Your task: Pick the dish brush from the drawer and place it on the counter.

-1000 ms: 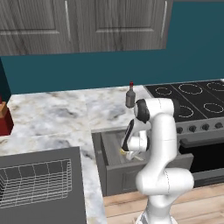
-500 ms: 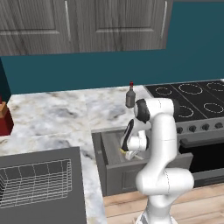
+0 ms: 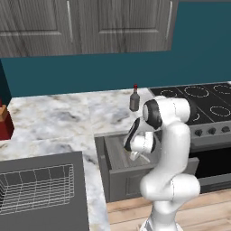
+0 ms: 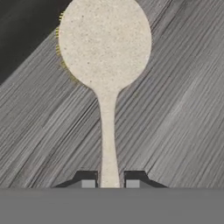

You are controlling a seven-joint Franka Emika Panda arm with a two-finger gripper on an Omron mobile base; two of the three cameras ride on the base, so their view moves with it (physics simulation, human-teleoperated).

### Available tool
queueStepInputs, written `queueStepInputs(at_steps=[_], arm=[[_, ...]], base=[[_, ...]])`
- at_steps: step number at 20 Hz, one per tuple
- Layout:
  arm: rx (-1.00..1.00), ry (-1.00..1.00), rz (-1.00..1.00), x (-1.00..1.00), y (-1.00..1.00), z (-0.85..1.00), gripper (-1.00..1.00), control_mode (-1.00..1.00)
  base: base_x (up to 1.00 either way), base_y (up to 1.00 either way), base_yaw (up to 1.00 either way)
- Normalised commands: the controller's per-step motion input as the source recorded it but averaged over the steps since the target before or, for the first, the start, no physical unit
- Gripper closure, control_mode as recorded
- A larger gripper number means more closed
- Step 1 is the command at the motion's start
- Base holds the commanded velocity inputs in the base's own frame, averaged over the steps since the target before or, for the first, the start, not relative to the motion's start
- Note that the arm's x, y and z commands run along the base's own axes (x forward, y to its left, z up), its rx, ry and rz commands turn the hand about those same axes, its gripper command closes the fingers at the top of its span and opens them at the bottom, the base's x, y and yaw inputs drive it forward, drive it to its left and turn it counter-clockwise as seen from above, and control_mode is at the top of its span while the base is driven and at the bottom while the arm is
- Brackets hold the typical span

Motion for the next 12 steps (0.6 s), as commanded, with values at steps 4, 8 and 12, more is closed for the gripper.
queueStepInputs(at_steps=[4,8,12], arm=[[0.06,-0.17,0.00,-0.50,-0.30,1.00,1.00,-1.00],[0.04,-0.29,0.00,-0.02,-0.23,1.00,1.00,-1.00],[0.03,-0.32,0.00,0.45,-0.18,1.00,1.00,-1.00]], base=[[0.00,0.00,0.00],[0.00,0.00,0.00],[0.00,0.00,0.00]])
